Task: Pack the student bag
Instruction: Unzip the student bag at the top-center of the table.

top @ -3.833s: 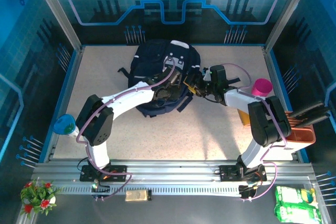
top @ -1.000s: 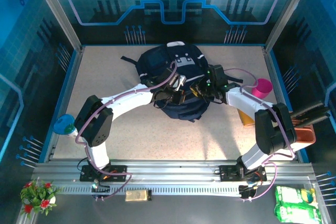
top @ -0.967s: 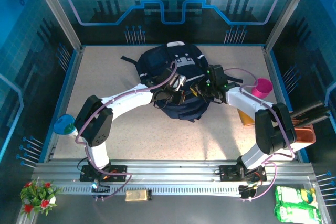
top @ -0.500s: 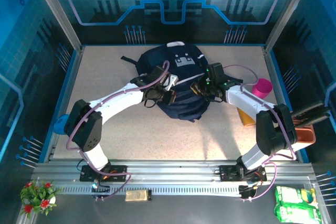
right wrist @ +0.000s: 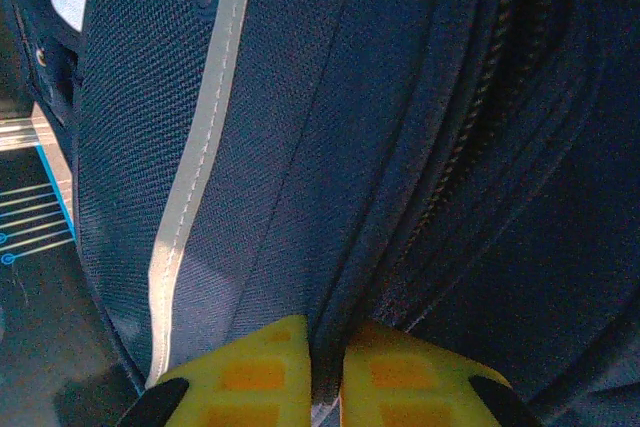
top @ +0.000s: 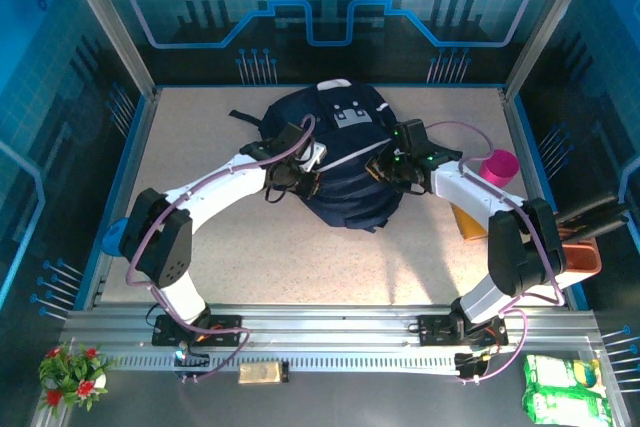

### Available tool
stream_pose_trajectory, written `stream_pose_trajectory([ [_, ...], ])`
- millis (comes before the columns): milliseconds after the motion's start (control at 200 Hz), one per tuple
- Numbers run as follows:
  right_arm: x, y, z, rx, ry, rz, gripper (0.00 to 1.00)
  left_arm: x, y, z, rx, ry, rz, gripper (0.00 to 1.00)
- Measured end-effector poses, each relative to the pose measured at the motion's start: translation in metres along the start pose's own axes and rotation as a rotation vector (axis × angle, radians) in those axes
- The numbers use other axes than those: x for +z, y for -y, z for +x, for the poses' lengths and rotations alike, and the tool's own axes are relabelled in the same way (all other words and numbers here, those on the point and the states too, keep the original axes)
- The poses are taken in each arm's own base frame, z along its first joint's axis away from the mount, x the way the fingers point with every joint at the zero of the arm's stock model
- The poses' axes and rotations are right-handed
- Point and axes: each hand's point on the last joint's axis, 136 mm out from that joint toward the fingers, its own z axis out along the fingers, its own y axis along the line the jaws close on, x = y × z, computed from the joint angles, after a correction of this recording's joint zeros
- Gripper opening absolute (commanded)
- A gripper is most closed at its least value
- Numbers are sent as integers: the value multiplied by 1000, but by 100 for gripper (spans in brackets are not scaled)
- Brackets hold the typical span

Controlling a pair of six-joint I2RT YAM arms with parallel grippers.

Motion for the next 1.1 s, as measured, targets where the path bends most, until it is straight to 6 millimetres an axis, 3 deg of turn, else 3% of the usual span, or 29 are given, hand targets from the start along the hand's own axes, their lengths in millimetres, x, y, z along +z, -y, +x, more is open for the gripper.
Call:
stream_pose_trajectory([
  [220, -1, 0, -3, -62, 16, 9, 19, 12, -19, -11, -22, 28, -90, 2],
  [310, -1, 0, -4, -103, 21, 15, 30, 11, -27, -17, -36, 57, -140, 24],
  [485, -14, 2, -7, -225, 46, 45, 59, -1, -54, -29, -114, 126, -217, 49],
  [620, -40, -1, -14, -329, 107, 77, 82, -36, -69, -32, -186, 208, -214, 76],
  [710, -61, 2, -23, -390, 174, 121, 100, -67, -80, -32, -226, 280, -219, 89],
  [810, -79, 15, -32, -453, 240, 212, 100, -96, -94, -30, -270, 357, -231, 99],
  [885, -87, 32, -39, -481, 272, 313, 100, -109, -104, -27, -298, 397, -255, 99],
  [1101, -100, 92, -54, -501, 287, 609, 100, -117, -119, -19, -349, 453, -277, 99],
])
